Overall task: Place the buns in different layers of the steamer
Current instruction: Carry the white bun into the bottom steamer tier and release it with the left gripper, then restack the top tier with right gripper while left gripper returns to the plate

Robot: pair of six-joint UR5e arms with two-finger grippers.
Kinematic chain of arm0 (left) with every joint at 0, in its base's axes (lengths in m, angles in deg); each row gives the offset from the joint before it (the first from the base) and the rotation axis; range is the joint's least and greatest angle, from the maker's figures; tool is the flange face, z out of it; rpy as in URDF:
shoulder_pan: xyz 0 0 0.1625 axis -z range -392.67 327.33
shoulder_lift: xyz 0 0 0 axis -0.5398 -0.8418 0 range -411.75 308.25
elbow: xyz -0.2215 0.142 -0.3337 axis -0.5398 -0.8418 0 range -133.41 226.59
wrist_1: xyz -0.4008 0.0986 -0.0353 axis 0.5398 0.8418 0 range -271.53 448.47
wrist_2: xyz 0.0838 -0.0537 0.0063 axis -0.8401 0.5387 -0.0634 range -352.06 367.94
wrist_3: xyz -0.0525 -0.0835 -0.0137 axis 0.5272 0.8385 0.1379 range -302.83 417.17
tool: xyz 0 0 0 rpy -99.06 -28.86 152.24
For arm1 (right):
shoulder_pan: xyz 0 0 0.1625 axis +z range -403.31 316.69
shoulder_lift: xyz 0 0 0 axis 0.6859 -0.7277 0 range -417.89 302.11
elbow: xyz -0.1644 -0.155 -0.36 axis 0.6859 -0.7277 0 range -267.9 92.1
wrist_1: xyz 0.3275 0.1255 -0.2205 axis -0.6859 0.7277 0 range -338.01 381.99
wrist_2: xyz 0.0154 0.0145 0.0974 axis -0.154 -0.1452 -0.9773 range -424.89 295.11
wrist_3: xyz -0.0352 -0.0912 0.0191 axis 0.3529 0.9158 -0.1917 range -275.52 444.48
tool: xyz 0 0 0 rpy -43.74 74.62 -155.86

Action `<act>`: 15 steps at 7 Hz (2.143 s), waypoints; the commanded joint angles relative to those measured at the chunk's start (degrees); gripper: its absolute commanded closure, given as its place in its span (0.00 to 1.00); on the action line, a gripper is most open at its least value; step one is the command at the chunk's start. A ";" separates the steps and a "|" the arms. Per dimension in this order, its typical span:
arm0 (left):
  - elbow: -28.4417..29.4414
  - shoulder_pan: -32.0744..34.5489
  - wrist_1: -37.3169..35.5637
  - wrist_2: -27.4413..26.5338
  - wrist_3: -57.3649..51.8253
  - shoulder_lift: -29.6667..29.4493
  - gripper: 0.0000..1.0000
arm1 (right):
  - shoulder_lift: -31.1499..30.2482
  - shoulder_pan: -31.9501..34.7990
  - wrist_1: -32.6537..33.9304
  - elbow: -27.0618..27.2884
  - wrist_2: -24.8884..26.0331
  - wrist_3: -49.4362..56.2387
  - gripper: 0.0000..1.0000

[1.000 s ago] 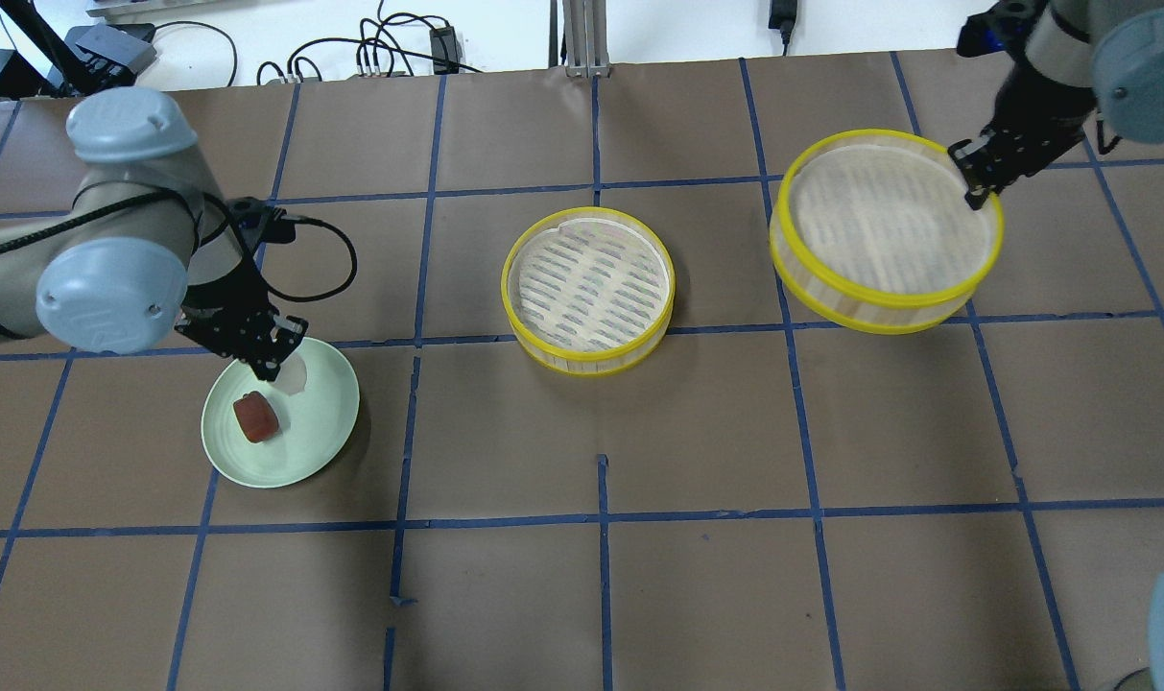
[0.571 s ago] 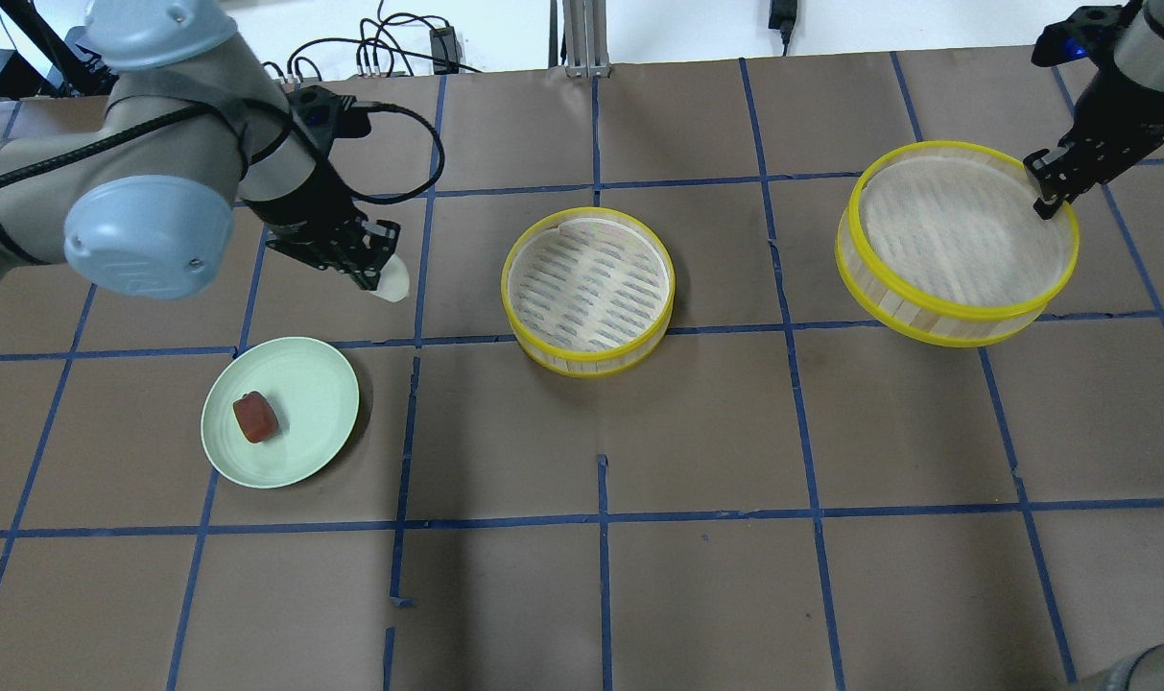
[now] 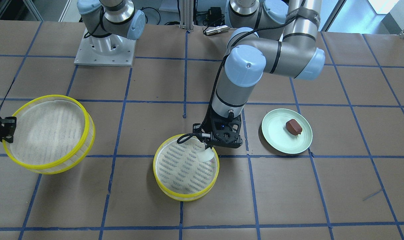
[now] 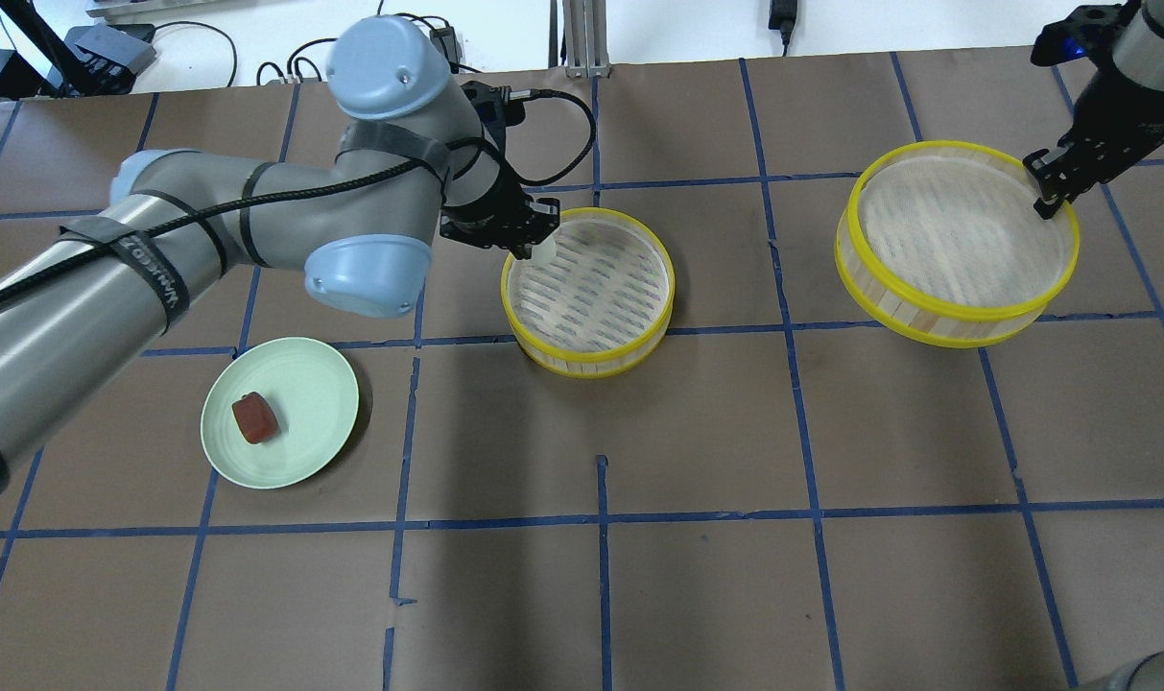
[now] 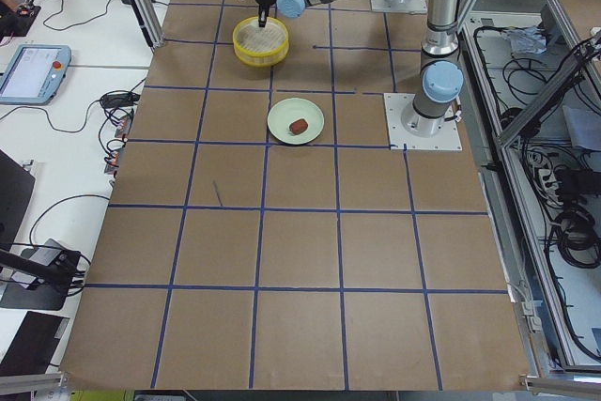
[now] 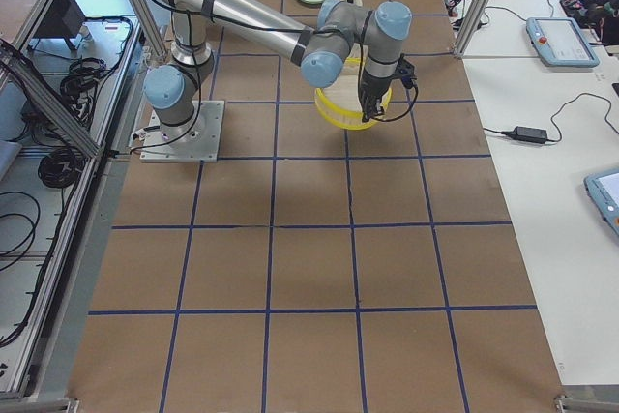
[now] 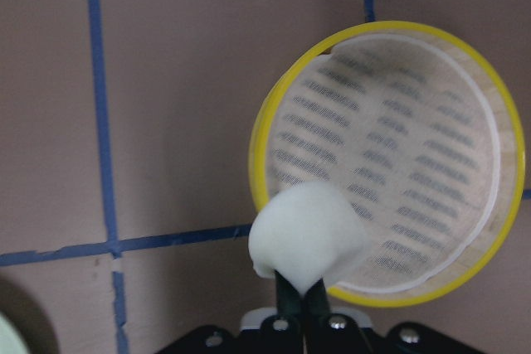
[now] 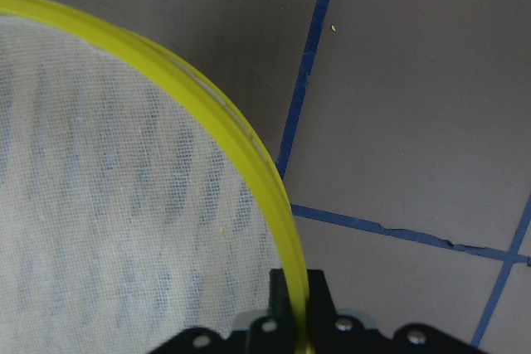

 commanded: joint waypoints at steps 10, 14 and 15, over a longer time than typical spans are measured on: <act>-22.48 -33.79 12.66 -11.47 -37.99 14.58 0.00 | 10.35 33.79 7.54 -5.02 -0.52 -53.61 0.89; -22.07 -34.42 6.11 -11.38 -38.08 4.75 0.00 | 12.23 35.93 7.67 -4.58 -0.34 -57.67 0.90; -22.25 -34.34 5.63 -11.47 -38.51 4.64 0.40 | 12.14 36.19 7.67 -4.40 -0.34 -58.20 0.90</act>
